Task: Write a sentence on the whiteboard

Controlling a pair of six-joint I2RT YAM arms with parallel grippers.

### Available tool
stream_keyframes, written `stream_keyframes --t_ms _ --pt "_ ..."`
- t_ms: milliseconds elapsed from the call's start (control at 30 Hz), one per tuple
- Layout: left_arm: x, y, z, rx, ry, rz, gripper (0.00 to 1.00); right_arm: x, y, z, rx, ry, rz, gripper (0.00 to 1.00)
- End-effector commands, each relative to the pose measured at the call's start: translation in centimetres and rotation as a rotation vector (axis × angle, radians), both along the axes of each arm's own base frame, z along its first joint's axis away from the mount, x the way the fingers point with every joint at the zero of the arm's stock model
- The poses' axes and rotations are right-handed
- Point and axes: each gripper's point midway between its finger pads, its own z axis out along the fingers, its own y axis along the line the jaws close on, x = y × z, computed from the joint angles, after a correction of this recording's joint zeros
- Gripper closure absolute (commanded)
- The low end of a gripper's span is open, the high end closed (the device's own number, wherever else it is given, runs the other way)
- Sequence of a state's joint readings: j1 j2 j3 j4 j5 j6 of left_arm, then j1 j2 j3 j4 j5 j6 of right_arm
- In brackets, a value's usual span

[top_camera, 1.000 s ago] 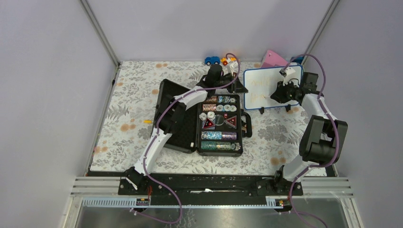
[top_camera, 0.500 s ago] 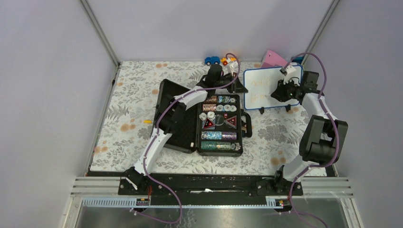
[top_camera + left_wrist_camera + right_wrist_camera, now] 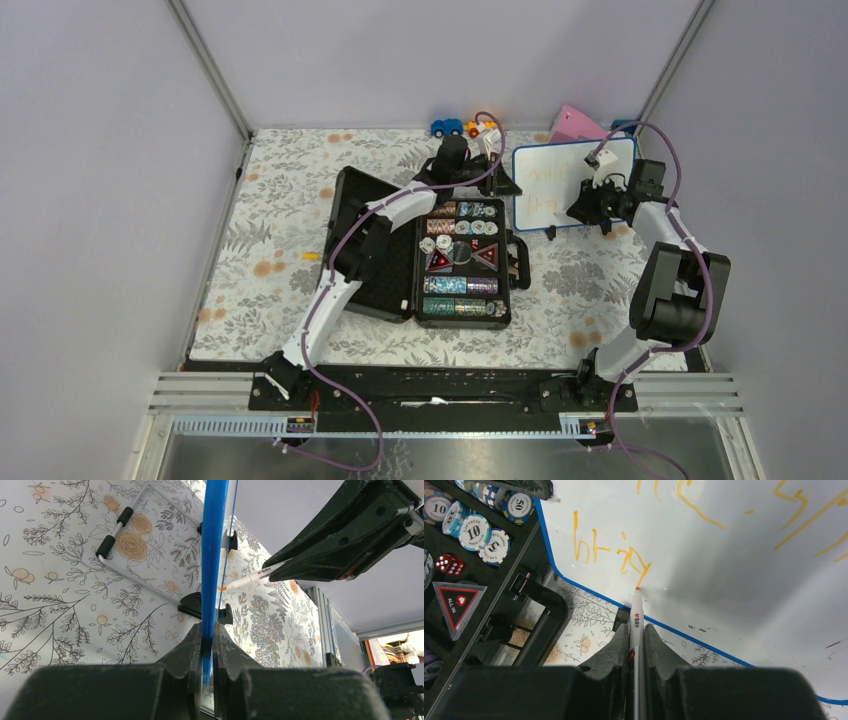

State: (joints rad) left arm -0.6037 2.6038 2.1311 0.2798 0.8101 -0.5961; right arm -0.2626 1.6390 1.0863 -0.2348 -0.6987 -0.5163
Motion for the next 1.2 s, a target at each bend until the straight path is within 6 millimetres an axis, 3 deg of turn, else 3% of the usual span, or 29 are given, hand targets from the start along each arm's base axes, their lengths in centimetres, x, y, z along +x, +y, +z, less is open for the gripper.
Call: stream_keyframes --t_ms 0,733,900,1033,1167 --pt "1.0 0.8 3.7 -0.04 -0.049 0.019 1.0 0.0 -0.1 0.6 -0.037 -0.045 0.016 1.0" --pt "1.1 0.8 4.0 -0.043 -0.052 0.02 1.0 0.7 2.8 1.6 0.008 -0.053 0.074 1.0" --pt "1.0 0.9 3.6 -0.037 -0.045 0.02 1.0 -0.6 3.2 2.5 0.006 -0.062 0.11 1.0" --pt "1.2 1.2 3.5 -0.033 -0.046 0.026 1.0 -1.9 2.6 4.0 0.048 -0.073 0.111 1.0" --pt "1.1 1.1 3.5 -0.032 -0.044 0.023 1.0 -2.2 0.8 4.8 0.04 -0.09 0.075 1.0"
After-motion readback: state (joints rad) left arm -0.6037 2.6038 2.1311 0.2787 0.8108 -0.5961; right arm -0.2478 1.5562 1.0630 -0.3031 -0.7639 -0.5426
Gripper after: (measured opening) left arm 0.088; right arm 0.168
